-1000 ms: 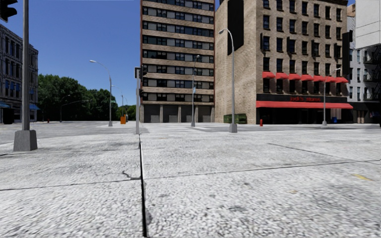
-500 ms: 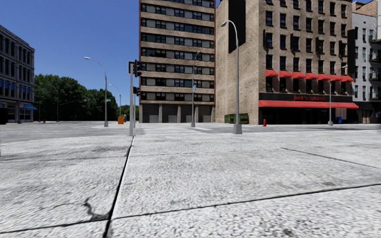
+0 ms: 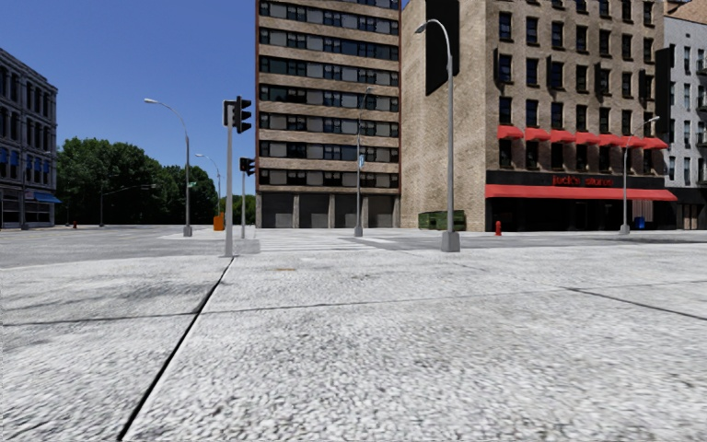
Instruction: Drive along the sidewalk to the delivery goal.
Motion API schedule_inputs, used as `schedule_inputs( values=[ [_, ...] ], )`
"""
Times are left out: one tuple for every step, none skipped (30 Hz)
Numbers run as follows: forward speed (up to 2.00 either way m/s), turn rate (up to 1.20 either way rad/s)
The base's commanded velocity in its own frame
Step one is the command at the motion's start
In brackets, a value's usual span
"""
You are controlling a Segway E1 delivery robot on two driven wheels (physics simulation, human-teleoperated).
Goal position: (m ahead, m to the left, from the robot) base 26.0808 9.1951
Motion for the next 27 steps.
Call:
schedule_inputs(
  values=[
    [2.0, 0.0],
    [2.0, 0.0],
    [2.0, 0.0],
    [2.0, 0.0],
    [2.0, 0.0],
    [2.0, 0.0],
    [2.0, 0.0],
    [2.0, 0.0],
    [2.0, 0.0],
    [2.0, 0.0],
    [2.0, 0.0],
    [2.0, 0.0],
    [2.0, 0.0],
    [2.0, 0.0],
    [2.0, 0.0],
    [2.0, 0.0],
    [2.0, 0.02],
    [2.0, 0.13],
    [2.0, 0.16],
    [2.0, 0.17],
    [2.0, 0.18],
    [2.0, 0.18],
    [2.0, 0.19],
    [2.0, 0.19],
    [2.0, 0.22],
    [2.0, 0.24],
    [2.0, 0.28]
  ],
)
